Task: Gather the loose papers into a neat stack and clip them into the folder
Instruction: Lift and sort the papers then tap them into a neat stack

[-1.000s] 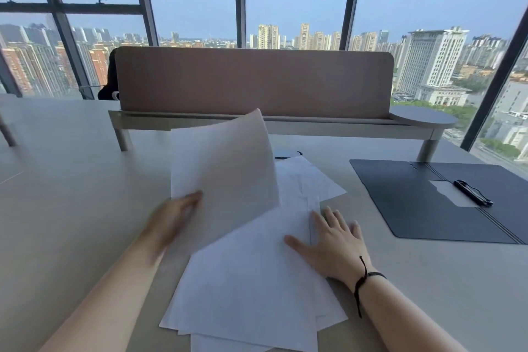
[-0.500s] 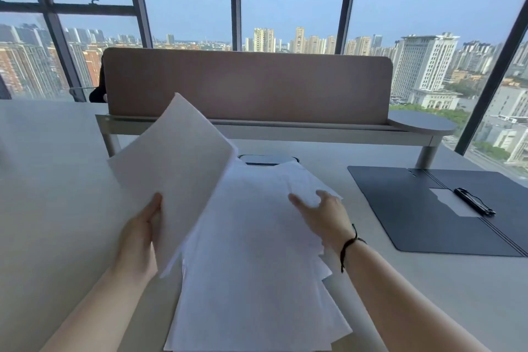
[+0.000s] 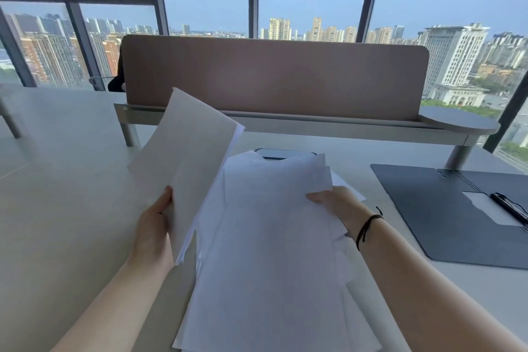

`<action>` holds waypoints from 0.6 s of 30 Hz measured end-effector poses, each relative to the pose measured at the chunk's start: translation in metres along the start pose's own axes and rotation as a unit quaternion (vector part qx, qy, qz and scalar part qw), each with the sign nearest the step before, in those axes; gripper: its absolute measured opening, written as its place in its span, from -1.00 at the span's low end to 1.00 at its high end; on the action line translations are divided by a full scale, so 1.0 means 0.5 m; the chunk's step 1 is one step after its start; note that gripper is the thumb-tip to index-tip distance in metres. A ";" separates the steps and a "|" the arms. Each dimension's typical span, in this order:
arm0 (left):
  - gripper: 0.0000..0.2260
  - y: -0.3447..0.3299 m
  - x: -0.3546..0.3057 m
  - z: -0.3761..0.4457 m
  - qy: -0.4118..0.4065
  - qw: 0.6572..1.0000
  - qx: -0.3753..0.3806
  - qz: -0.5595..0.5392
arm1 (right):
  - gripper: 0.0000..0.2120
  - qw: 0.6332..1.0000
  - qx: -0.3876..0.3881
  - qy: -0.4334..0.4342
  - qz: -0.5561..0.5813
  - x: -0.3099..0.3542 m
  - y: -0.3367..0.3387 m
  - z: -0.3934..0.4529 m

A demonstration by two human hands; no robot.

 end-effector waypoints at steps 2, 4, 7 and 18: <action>-0.70 0.005 -0.003 -0.001 -0.006 1.000 -0.013 0.019 | -0.79 0.997 0.027 0.032 -0.065 0.005 -0.016 -0.008; -0.61 0.014 -0.009 -0.004 -0.009 0.999 -0.039 0.028 | -0.75 0.994 0.050 0.061 -0.071 0.004 -0.022 -0.021; -0.76 0.010 -0.002 -0.008 0.001 0.999 -0.026 -0.022 | -0.80 0.994 0.083 0.076 0.007 -0.015 -0.012 -0.049; -0.67 -0.020 -0.005 -0.019 0.012 0.998 -0.005 -0.062 | -0.78 0.977 0.109 0.139 0.123 -0.042 0.030 -0.122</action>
Point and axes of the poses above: each hand's wrist, its own z-axis towards the middle knuckle, its own y-axis out of the back of the hand, x = y × z, the point moved 8 cm from there along z, towards the middle knuckle, and after that the axes turned 13 degrees about x, right-handed, at the moved point
